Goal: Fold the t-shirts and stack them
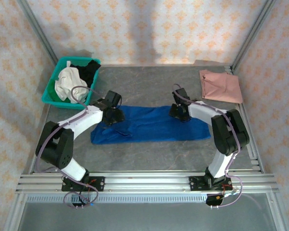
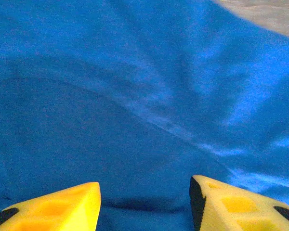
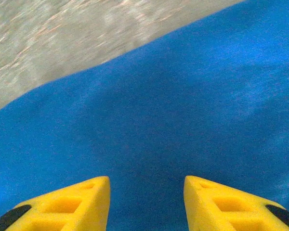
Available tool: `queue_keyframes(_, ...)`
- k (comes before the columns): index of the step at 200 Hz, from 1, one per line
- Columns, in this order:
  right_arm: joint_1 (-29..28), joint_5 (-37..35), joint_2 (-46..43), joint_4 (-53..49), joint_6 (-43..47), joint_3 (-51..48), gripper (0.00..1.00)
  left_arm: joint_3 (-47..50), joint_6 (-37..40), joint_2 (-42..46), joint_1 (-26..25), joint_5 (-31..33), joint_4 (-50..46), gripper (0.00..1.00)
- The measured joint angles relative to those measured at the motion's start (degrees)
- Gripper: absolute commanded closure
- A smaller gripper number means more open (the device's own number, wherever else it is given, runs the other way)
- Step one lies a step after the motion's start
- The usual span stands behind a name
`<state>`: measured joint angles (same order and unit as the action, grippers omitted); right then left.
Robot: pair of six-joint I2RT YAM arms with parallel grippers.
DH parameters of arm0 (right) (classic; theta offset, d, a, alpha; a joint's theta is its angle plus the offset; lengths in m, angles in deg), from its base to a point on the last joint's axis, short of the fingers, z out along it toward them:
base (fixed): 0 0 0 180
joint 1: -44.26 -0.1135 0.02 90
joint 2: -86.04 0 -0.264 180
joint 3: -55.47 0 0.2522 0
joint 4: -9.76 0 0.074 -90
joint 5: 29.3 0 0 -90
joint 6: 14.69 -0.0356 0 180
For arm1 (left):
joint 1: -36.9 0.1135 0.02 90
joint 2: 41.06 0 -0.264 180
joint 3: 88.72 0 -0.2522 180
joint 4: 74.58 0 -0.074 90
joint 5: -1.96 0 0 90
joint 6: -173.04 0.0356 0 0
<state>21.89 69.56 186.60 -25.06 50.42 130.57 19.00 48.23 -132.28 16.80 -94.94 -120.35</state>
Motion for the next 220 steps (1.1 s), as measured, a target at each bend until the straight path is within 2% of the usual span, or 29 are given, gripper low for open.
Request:
queue_keyframes(11,-0.63,-0.26,0.44,0.07,-0.02,0.31,0.56,0.35,0.48,-1.09,0.33,1.03,-0.68,0.48)
queue_keyframes(35,-0.28,-2.56,1.75,-0.20,0.00,0.61,0.56,4.22,0.52,-0.70,0.17,1.29,-0.26,0.61)
queue_keyframes(56,-0.02,-4.44,2.73,-0.74,0.02,0.70,0.56,9.27,0.11,1.75,-0.70,0.68,0.11,0.64)
queue_keyframes(66,0.02,-4.98,2.93,-0.83,0.02,0.72,0.56,10.99,-0.20,3.39,-1.79,0.28,0.13,0.67)
queue_keyframes(92,0.20,-6.08,3.02,-1.36,0.04,0.92,0.56,13.35,-1.66,6.49,-5.88,-1.55,1.03,0.82)
queue_keyframes(112,0.63,-6.51,3.02,-1.73,0.02,0.92,0.56,15.06,-3.30,6.67,-8.50,-3.26,2.36,0.84)
queue_keyframes(120,0.68,-6.56,3.02,-1.86,0.02,0.92,0.56,15.69,-3.96,6.91,-9.25,-3.56,2.58,0.83)
queue_keyframes(136,0.83,-6.56,3.02,-1.97,0.02,0.92,0.56,16.87,-5.14,9.07,-9.94,-4.52,2.82,0.74)
queue_keyframes(153,0.83,-6.56,3.02,-2.03,0.04,0.92,0.56,17.53,-6.86,12.79,-10.19,-5.05,2.97,0.59)
queue_keyframes(188,0.83,-6.56,3.04,-2.05,0.04,0.92,0.56,17.55,-8.04,18.64,-10.10,-6.86,4.02,0.45)
queue_keyframes(206,0.83,-6.58,3.04,-2.05,0.04,0.92,0.56,17.70,-7.67,19.69,-8.02,-7.78,4.20,0.39)
queue_keyframes(220,0.83,-6.60,3.04,-2.05,0.07,0.92,0.55,18.16,-7.21,19.91,-4.07,-8.07,4.46,0.38)
